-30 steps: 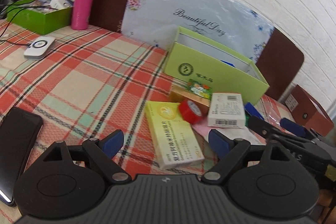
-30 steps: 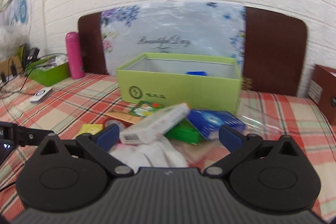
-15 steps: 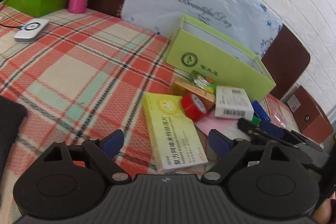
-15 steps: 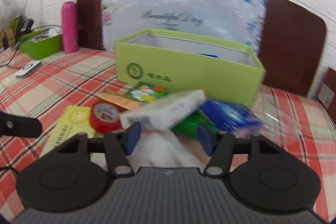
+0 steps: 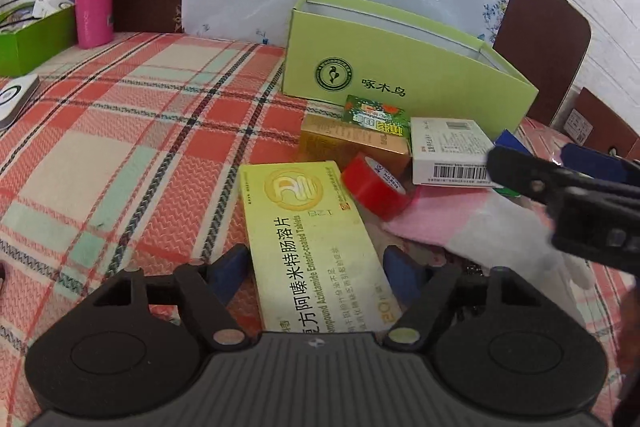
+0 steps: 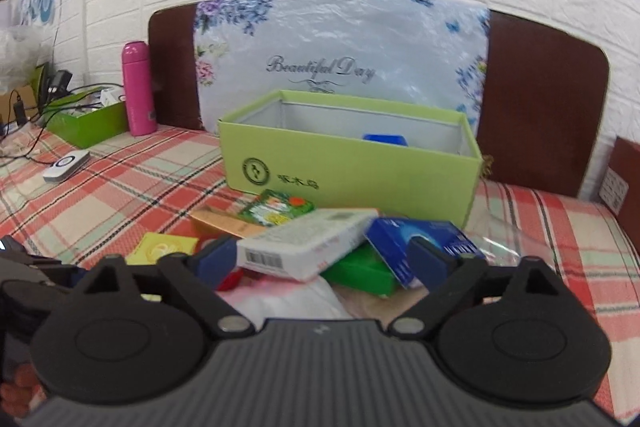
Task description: Organize objects
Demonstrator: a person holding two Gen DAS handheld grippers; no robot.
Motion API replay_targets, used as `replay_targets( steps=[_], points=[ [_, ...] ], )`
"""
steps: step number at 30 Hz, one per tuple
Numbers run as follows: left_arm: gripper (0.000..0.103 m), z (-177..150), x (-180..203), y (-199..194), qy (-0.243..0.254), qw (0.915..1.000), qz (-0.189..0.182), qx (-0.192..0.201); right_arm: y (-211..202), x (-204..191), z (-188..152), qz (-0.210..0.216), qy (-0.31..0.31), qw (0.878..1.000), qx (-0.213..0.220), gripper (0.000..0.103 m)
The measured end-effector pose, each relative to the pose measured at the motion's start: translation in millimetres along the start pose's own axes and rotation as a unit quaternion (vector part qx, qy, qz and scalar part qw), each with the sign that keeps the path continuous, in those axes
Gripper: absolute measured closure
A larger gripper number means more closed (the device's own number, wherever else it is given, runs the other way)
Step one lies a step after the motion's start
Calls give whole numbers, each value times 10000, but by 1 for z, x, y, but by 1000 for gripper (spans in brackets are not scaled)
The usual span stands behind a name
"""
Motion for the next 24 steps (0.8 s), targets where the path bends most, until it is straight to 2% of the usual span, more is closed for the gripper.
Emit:
replay_targets(
  steps=[3,6,9,10,11,12,15,24],
  points=[
    [28,-1,-9,-6,-18,9999,165,12,16,-17,5,-114,-105,9998,-130,3],
    [28,-3,-14,-9,-60,9999,97,25,39,-29,8,-229,29,9988,-442,1],
    [28,-4,-13,-8,-13,9999,102,29,59,-42,5,-372,-120,9970,-663,1],
    [28,-4,-12,-7,13,9999,104,27,63,-44,2,-450,-219,9963,-699,2],
    [28,-4,-12,-7,32,9999,94,37,64,-44,-1,-519,-239,9960,-687,20],
    [28,-5,-13,-7,26,10000,70,47,62,-39,-4,-483,-140,9965,-666,26],
    [28,-4,-15,-7,-25,10000,8,41,48,-22,-6,-313,120,9977,-582,30],
    [29,-8,-6,-9,176,9996,-183,-90,-19,39,-21,230,717,9965,-367,31]
  ],
)
Point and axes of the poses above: each gripper's, at about its wrist camera, not at the fingertips, and y roughly the way its jaws point, x to its right, z to its top, the point moved 3 cm from there along y, roughly the way its jaws point, and after that the axes turned 10 degrees about -z, right-handed, at the moved point
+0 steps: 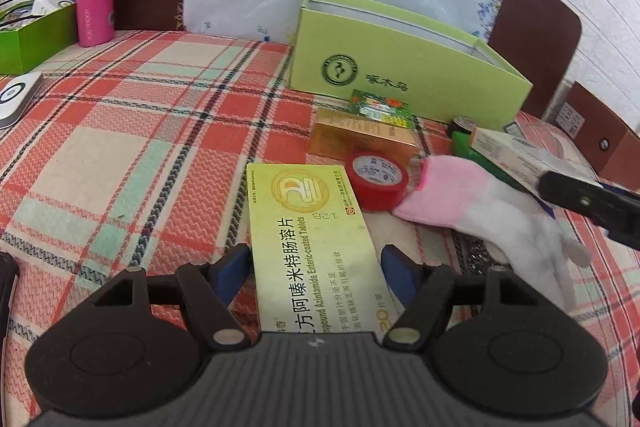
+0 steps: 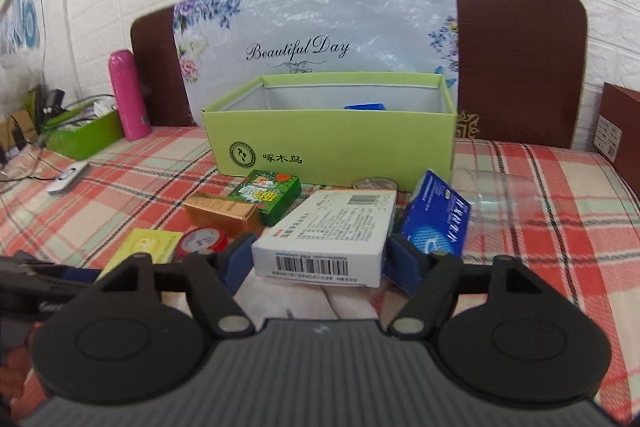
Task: Organize objects
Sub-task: 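Grasp the white medicine box with the right tool while the left tool holds the yellow box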
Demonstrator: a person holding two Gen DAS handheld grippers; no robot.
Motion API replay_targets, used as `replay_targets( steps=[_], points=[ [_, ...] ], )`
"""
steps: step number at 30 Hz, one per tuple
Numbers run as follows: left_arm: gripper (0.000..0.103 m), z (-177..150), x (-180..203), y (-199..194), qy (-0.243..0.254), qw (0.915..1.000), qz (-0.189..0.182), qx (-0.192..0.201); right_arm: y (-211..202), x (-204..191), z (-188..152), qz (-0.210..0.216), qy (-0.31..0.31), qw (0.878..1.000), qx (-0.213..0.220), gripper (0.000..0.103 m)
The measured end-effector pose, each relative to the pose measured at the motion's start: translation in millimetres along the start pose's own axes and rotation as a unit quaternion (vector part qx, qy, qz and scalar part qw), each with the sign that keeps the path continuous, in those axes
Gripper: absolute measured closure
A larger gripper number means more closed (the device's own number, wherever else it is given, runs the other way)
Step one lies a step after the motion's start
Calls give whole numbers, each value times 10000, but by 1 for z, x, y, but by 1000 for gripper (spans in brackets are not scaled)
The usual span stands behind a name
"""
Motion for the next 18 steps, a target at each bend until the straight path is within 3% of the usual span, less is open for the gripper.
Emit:
replay_targets(
  steps=[5,9,12,15,18],
  points=[
    [28,-10,19,-4,380,9961,-723,-329,-25,32,-21,604,159,9968,-497,31],
    [28,-10,28,2,470,9978,-359,-307,-26,38,-26,292,204,9984,-445,24],
    [28,-8,32,5,517,9979,-190,-344,-19,33,-25,288,280,9982,-439,24],
    [28,-10,32,3,610,9971,-261,-372,-13,31,-27,203,301,9984,-426,24],
    [28,-9,28,4,516,9976,-305,-359,-9,46,-31,398,813,9945,-534,24]
  ],
)
Point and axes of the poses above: each gripper's, at about its wrist camera, not at the fingertips, and y roughly the way its jaws point, x to its right, z to its top, the point moved 3 cm from there along y, roughly the way its jaws point, and after that the axes turned 10 degrees about -z, right-handed, at the moved point
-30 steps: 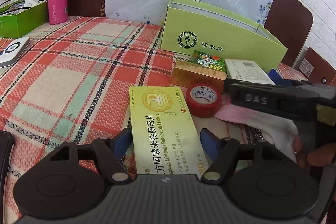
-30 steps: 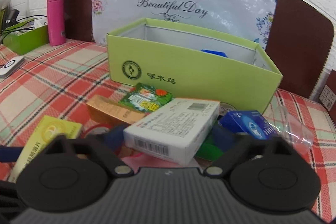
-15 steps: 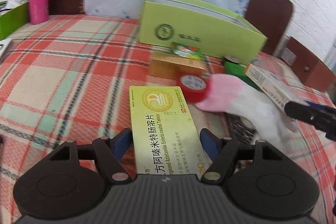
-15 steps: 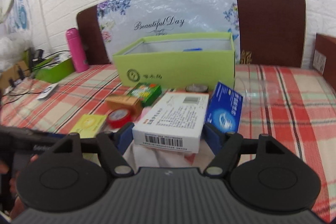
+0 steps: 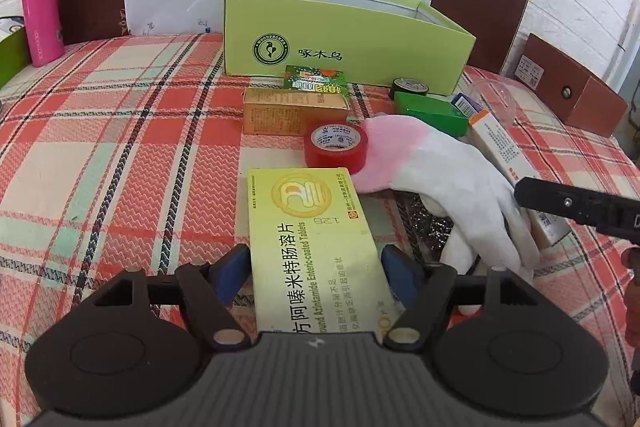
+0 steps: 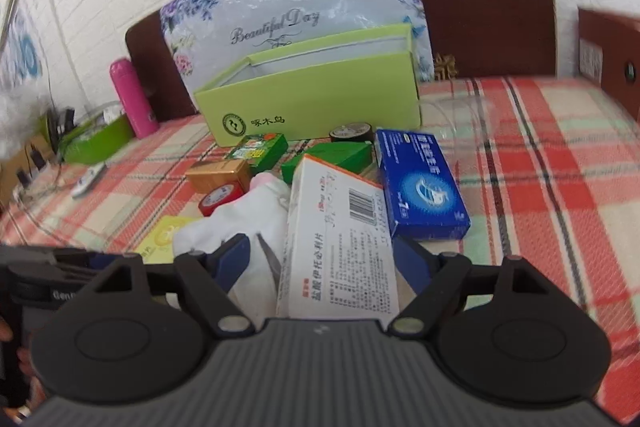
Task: Organize objects
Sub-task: 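Grasp the white medicine box with the right tool while the left tool holds the yellow box, then lower the yellow box into the lime-green box while the right tool drops the white box in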
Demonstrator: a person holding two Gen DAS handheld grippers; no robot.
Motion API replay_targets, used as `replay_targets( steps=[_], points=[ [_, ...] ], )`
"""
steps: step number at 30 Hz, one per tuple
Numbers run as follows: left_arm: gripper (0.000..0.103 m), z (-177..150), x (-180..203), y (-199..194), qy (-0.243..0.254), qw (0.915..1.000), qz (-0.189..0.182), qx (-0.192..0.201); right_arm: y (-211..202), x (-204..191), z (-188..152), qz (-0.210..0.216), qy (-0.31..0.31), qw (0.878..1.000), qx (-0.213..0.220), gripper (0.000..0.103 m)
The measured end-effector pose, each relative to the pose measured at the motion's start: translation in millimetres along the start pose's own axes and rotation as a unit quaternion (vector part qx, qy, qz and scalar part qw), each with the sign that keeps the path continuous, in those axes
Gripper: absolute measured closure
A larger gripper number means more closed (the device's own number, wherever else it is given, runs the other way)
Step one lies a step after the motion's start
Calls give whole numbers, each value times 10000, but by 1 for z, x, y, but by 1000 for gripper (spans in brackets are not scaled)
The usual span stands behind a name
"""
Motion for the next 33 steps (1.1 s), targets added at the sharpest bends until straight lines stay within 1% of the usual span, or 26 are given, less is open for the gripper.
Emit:
replay_targets(
  steps=[3,5,6,8,9,11,14,17,21,26,28,33],
  points=[
    [28,3,0,3,-30,10000,60,16,12,18,-3,82,434,9988,-217,24],
    [28,3,2,6,16,9999,117,19,23,27,-6,252,700,9963,-432,23],
    [27,3,3,7,50,9999,148,21,26,29,-7,327,815,9952,-431,22],
    [27,3,4,9,96,9998,192,31,28,29,-7,358,809,9954,-368,22],
    [27,3,5,10,114,9997,209,33,29,28,-7,346,800,9956,-357,27],
    [28,2,6,10,162,9996,250,24,31,24,-6,463,786,9950,-404,37],
    [30,3,5,8,142,9996,232,28,29,17,-7,363,590,9970,-350,37],
    [31,3,3,2,11,9999,144,51,21,15,-7,437,643,9964,-341,37],
    [31,10,3,-12,-161,9997,-54,182,2,12,0,493,535,9973,-128,37],
    [31,33,11,-37,-175,9975,-304,614,-17,11,21,480,465,9975,244,37],
    [31,45,14,-42,-112,9962,-394,773,-20,10,31,460,427,9973,381,37],
    [31,81,23,-49,65,9920,-462,1172,-14,4,62,278,201,9971,684,37]
  ],
)
Point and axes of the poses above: each gripper's, at about its wrist camera, not at the fingertips, and y roughly the way its jaws point, x to its right, z to its top, the point moved 3 cm from there along y, roughly the way its jaws point, and after that the axes turned 10 degrees about -z, right-handed, at the moved point
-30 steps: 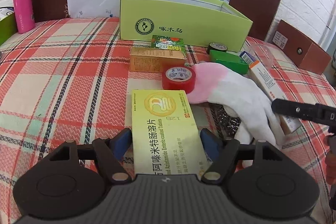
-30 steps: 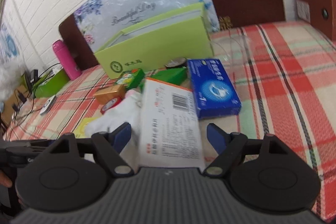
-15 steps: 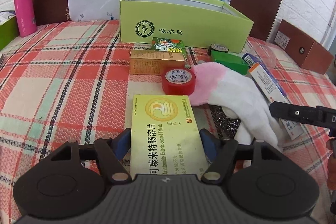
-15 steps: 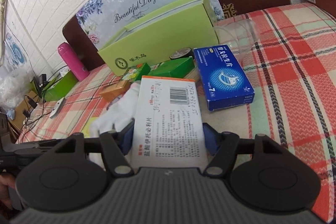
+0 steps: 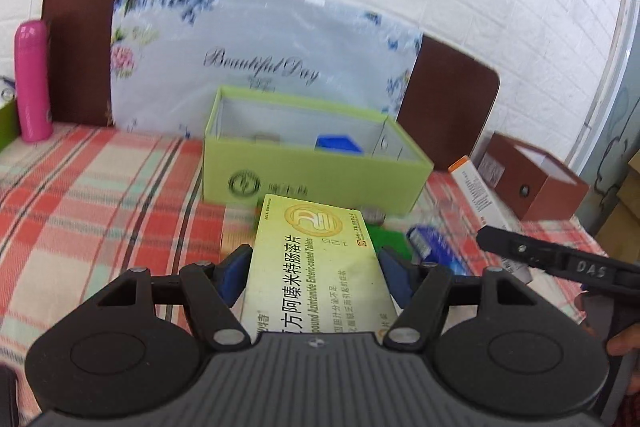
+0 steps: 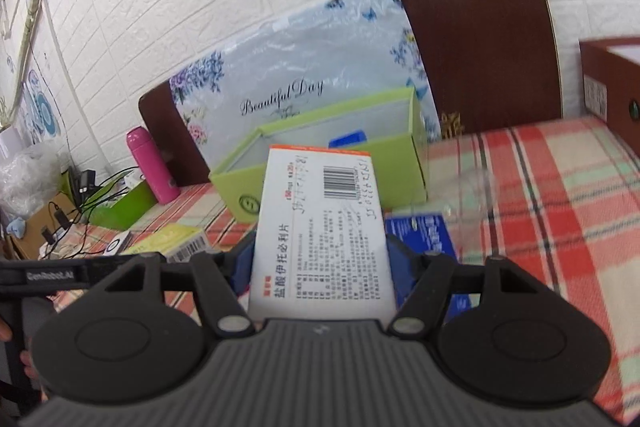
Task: Organize objects
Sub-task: 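Lower the yellow box into the lime-green box while the right tool drops the white box in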
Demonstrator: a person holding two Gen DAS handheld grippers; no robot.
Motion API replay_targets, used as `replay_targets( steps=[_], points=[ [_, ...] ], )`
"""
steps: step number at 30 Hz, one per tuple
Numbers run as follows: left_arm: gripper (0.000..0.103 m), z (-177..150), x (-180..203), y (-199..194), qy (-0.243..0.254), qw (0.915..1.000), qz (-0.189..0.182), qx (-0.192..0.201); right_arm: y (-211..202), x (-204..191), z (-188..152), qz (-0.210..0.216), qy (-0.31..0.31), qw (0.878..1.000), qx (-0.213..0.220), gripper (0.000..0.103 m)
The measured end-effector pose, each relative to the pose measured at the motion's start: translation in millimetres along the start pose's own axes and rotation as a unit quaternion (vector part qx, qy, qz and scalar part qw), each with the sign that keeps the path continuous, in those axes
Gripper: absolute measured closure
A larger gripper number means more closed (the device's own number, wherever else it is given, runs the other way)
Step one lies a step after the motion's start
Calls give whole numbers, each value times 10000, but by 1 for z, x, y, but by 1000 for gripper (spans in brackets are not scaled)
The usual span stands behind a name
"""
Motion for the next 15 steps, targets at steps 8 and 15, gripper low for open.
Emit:
replay_targets(
  steps=[8,15],
  points=[
    [31,62,-3,32,98,9988,133,454,44,-21,56,-708,-664,9942,464,37],
    [31,105,-20,78,113,9979,422,476,109,-33,83,-1347,-1126,9834,455,37]
  ],
)
Point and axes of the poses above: each gripper's, at about its wrist camera, not at the fingertips, and y roughly the way its jaws point, x to its right, z to its top, the point moved 3 cm from there along y, roughly the way its jaws point, and after that the axes turned 10 degrees about -z, right-handed, at the moved point
